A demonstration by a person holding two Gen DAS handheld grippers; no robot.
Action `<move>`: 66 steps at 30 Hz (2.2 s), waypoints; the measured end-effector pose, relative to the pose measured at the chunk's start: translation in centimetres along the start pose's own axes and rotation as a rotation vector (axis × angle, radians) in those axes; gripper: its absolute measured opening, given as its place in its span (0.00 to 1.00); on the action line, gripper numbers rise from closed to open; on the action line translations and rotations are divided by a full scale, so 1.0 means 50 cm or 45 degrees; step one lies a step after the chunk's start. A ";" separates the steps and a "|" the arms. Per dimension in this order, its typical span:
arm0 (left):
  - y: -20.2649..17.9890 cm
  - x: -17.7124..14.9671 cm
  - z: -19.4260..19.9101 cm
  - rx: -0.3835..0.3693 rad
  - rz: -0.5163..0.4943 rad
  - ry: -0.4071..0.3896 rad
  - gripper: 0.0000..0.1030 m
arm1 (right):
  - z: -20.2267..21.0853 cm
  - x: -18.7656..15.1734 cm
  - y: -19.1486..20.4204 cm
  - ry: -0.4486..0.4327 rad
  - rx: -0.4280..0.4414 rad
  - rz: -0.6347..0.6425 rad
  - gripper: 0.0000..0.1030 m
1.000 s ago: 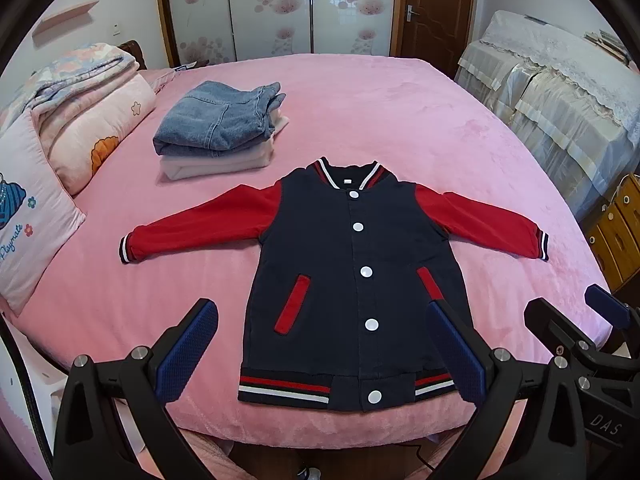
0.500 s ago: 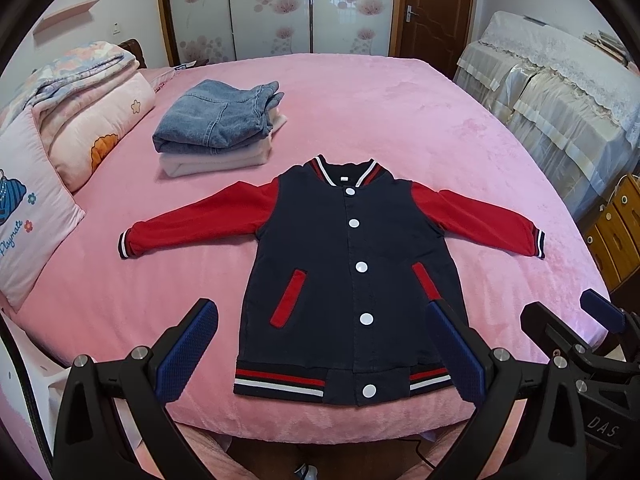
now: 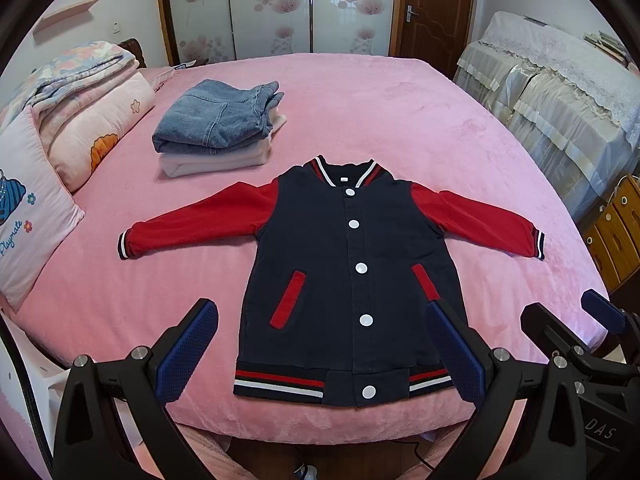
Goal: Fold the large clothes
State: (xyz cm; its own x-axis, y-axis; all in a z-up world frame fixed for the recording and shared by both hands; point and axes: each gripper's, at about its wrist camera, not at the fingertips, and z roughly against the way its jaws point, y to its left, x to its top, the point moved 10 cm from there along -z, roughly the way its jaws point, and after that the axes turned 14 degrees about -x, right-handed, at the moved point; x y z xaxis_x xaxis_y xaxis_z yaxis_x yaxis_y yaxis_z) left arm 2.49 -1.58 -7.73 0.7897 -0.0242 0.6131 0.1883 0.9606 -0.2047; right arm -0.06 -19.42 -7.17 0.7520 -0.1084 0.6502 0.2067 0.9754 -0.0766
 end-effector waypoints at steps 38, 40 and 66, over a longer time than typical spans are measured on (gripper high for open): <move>-0.057 0.123 -0.039 0.032 -0.118 -0.126 0.99 | -0.056 0.084 -0.094 -0.039 0.019 -0.131 1.00; -0.065 0.139 -0.043 0.033 -0.136 -0.140 0.99 | -0.064 0.101 -0.108 -0.049 0.005 -0.137 1.00; -0.224 0.259 -0.338 -0.114 -0.226 -0.071 0.99 | -0.306 0.114 -0.380 0.078 -0.260 -0.369 1.00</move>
State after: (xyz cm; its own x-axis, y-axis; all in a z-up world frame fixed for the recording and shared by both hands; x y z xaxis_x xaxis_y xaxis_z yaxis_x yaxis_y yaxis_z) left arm 20.49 -17.33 -10.39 0.7064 -0.1735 0.6863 0.3751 0.9139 -0.1551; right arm 9.86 -41.51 -13.56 0.6786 -0.3925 0.6209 0.5334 0.8444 -0.0492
